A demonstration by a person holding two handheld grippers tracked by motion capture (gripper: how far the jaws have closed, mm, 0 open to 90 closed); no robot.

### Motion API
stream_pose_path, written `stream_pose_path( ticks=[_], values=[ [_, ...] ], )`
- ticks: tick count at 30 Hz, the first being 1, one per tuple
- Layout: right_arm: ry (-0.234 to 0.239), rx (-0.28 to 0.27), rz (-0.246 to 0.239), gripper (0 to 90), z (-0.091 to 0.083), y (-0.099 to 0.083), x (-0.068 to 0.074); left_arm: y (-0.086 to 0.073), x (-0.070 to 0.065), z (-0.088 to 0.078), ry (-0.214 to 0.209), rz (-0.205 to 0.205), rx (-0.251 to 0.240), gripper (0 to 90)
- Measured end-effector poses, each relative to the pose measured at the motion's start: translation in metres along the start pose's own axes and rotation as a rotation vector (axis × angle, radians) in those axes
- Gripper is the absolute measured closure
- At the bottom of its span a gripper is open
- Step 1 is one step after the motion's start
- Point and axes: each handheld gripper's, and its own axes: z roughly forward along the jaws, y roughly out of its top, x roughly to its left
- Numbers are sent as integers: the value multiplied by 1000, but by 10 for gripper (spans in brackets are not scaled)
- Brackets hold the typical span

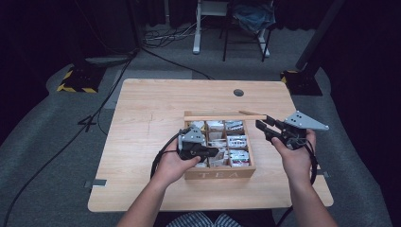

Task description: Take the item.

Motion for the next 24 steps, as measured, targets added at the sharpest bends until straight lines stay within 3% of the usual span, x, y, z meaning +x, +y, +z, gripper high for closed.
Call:
stream_pose_path(
  ticks=[16, 21, 24],
  values=[
    [-1, -3, 1, 648, 0, 0, 1, -3, -3, -41, -26, 30, -52, 888],
    [-3, -2, -5, 647, 0, -1, 1, -15, 2, -61, -20, 39, -66, 888],
    [-4, -1, -6, 647, 0, -1, 1, -26, 7, -71, -18, 15, -93, 888]
  ],
)
